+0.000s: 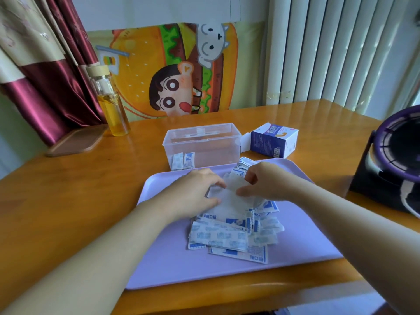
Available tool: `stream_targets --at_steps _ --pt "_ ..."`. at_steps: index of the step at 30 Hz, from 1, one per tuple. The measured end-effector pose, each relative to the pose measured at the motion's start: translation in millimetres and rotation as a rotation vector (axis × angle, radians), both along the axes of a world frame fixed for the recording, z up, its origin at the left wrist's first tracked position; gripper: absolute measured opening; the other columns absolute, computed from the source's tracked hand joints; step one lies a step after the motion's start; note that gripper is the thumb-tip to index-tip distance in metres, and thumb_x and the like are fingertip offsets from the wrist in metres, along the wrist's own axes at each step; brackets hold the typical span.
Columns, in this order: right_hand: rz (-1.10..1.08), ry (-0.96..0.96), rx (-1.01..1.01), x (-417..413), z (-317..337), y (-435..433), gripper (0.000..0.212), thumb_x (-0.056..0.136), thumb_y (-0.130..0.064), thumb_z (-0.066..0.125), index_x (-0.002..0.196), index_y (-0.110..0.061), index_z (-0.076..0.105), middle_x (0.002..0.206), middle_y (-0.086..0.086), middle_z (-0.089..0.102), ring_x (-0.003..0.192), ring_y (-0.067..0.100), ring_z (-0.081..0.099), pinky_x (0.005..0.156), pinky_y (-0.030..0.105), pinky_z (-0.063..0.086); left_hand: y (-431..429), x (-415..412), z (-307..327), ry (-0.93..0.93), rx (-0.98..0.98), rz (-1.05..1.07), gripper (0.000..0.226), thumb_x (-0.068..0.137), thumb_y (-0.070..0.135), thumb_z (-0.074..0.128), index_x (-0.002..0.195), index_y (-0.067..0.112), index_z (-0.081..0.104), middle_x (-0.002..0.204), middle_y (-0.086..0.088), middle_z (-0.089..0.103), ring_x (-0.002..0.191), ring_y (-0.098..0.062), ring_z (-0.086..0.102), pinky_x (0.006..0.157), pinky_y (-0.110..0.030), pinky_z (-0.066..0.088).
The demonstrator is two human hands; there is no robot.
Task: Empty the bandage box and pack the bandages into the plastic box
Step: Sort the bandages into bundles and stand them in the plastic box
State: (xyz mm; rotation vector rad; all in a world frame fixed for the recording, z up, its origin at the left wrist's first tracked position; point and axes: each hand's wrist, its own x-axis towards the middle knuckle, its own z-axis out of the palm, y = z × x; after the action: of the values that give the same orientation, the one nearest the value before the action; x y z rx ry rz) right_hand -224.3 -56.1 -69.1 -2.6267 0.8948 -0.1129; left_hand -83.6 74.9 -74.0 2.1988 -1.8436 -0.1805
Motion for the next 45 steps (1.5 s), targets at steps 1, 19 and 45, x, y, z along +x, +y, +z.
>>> stream_targets --at_steps 1,19,45 --pt "-0.012 -0.034 0.033 -2.1 1.2 -1.8 0.036 0.082 -0.038 0.066 0.067 -0.009 0.054 0.067 0.005 0.045 0.059 0.017 0.036 0.054 0.026 0.028 0.2 -0.4 -1.0 -0.006 0.001 0.000 0.037 0.089 0.033 0.061 0.125 0.032 0.055 0.118 0.008 0.051 0.109 -0.010 0.047 0.096 -0.032 0.039" --pt "0.158 -0.851 -0.289 -0.6 9.0 39.4 0.005 0.070 -0.009 0.061 0.074 -0.010 0.058 0.069 -0.007 0.047 0.056 0.013 0.043 0.049 0.029 0.040 -3.3 -62.8 18.2 1.665 -0.304 0.048 0.025 0.098 0.034 0.039 0.107 0.016 0.054 0.090 0.001 0.059 0.089 -0.010 0.058 0.083 -0.028 0.049" --pt "-0.051 -0.714 0.973 -3.1 -0.6 19.9 0.028 0.078 -0.017 0.070 0.096 0.005 0.066 0.086 0.018 0.060 0.070 0.021 0.043 0.066 0.026 0.038 21.8 -35.7 5.3 1.239 -0.271 0.231 0.020 0.096 0.025 0.047 0.105 0.021 0.065 0.098 0.001 0.074 0.088 -0.011 0.070 0.068 -0.024 0.056"
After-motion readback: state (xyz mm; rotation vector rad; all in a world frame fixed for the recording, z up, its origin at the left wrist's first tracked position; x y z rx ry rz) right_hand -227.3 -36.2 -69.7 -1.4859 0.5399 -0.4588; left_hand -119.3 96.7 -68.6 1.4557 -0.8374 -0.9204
